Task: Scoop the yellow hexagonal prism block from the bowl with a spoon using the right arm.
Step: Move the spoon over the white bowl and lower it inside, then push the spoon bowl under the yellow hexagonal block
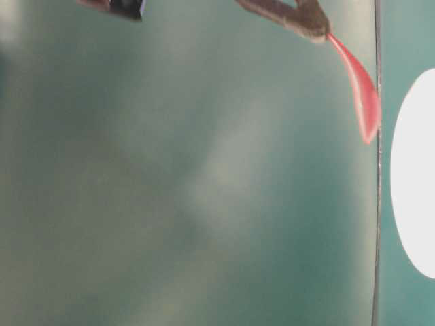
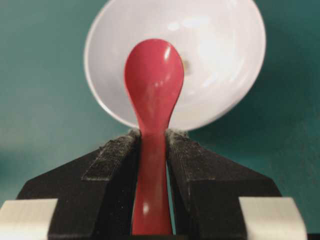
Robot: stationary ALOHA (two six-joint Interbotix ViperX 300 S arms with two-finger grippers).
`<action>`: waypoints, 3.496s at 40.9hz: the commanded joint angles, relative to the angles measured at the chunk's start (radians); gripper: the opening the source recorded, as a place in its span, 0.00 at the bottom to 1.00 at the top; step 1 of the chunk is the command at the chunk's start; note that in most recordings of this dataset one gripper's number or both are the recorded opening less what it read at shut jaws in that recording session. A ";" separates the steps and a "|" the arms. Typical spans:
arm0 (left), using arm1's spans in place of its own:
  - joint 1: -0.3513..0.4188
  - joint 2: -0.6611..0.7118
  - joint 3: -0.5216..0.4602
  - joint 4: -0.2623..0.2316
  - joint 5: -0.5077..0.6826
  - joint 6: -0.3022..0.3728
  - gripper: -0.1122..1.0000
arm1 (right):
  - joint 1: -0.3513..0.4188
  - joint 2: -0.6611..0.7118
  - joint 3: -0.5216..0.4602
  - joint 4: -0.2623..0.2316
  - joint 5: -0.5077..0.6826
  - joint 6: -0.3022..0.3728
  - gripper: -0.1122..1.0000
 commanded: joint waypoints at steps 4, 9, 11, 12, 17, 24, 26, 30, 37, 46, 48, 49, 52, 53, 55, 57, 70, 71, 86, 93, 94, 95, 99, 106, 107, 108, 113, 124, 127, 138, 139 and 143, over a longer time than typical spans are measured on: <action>0.002 0.003 -0.028 0.003 0.009 -0.005 0.24 | -0.017 0.058 -0.097 -0.005 0.084 0.002 0.33; 0.002 0.003 -0.028 0.003 0.017 -0.009 0.24 | -0.021 0.106 -0.150 -0.018 0.153 0.006 0.33; 0.002 0.003 -0.028 0.003 0.020 -0.009 0.24 | -0.023 0.124 -0.173 -0.023 0.186 0.006 0.33; 0.002 0.003 -0.028 0.002 0.021 -0.011 0.24 | -0.025 0.133 -0.183 -0.025 0.198 0.008 0.33; 0.002 0.003 -0.028 0.003 0.028 -0.011 0.24 | -0.035 0.181 -0.238 -0.035 0.267 0.009 0.33; 0.002 0.003 -0.028 0.003 0.029 -0.011 0.24 | -0.046 0.247 -0.314 -0.055 0.354 0.011 0.33; 0.002 0.003 -0.028 0.002 0.029 -0.011 0.24 | -0.048 0.261 -0.331 -0.061 0.373 0.011 0.33; 0.002 0.003 -0.028 0.003 0.029 -0.009 0.24 | -0.049 0.290 -0.368 -0.081 0.416 0.012 0.33; 0.002 0.003 -0.028 0.003 0.029 -0.002 0.24 | -0.049 0.322 -0.399 -0.106 0.463 0.031 0.33; 0.002 0.003 -0.026 0.003 0.029 0.002 0.24 | -0.049 0.347 -0.400 -0.133 0.469 0.077 0.33; 0.002 0.002 -0.028 0.003 0.029 0.002 0.24 | -0.049 0.351 -0.400 -0.135 0.469 0.078 0.33; 0.002 0.003 -0.028 0.003 0.028 0.002 0.24 | -0.049 0.353 -0.400 -0.135 0.469 0.078 0.33; 0.002 0.003 -0.028 0.003 0.029 0.003 0.24 | -0.049 0.359 -0.400 -0.135 0.469 0.078 0.33; 0.002 0.003 -0.026 0.003 0.029 0.003 0.24 | -0.049 0.360 -0.400 -0.135 0.469 0.078 0.33; 0.002 0.003 -0.026 0.003 0.029 0.003 0.24 | -0.049 0.362 -0.400 -0.135 0.469 0.078 0.33; 0.002 0.002 -0.028 0.003 0.032 0.003 0.24 | -0.048 0.367 -0.400 -0.135 0.465 0.078 0.33; 0.002 0.003 -0.028 0.003 0.041 0.003 0.24 | -0.049 0.397 -0.402 -0.135 0.443 0.078 0.33; 0.002 0.002 -0.028 0.003 0.041 0.003 0.24 | -0.049 0.399 -0.402 -0.135 0.440 0.078 0.33; 0.002 0.002 -0.028 0.003 0.044 0.005 0.24 | -0.049 0.436 -0.437 -0.135 0.373 0.071 0.33; 0.002 0.002 -0.028 0.003 0.049 0.005 0.24 | -0.049 0.449 -0.457 -0.135 0.347 0.066 0.33; 0.002 0.002 -0.028 0.003 0.049 0.005 0.24 | -0.048 0.453 -0.459 -0.135 0.342 0.066 0.33; 0.002 0.002 -0.028 0.003 0.049 0.005 0.24 | -0.049 0.453 -0.460 -0.135 0.336 0.066 0.33; 0.002 0.002 -0.028 0.003 0.049 0.005 0.24 | -0.049 0.454 -0.463 -0.135 0.311 0.066 0.33; 0.002 0.002 -0.028 0.003 0.054 0.005 0.24 | -0.049 0.454 -0.463 -0.135 0.281 0.066 0.33; 0.002 0.002 -0.028 0.003 0.054 0.005 0.24 | -0.049 0.454 -0.463 -0.135 0.281 0.066 0.33; 0.002 0.002 -0.028 0.003 0.054 0.005 0.24 | -0.049 0.454 -0.463 -0.135 0.279 0.066 0.33; 0.002 0.002 -0.028 0.003 0.055 0.005 0.24 | -0.048 0.454 -0.463 -0.135 0.276 0.064 0.33; 0.002 0.002 -0.028 0.003 0.061 0.005 0.24 | -0.049 0.451 -0.459 -0.135 0.261 0.064 0.33; 0.002 0.002 -0.028 0.003 0.063 0.005 0.24 | -0.049 0.448 -0.454 -0.135 0.245 0.064 0.33; 0.002 0.002 -0.028 0.003 0.067 0.005 0.24 | -0.048 0.426 -0.422 -0.132 0.195 0.071 0.33; 0.002 0.002 -0.028 0.003 0.067 0.005 0.24 | -0.048 0.425 -0.416 -0.130 0.190 0.072 0.33; 0.002 0.002 -0.028 0.003 0.069 0.005 0.24 | -0.044 0.411 -0.397 -0.130 0.173 0.075 0.33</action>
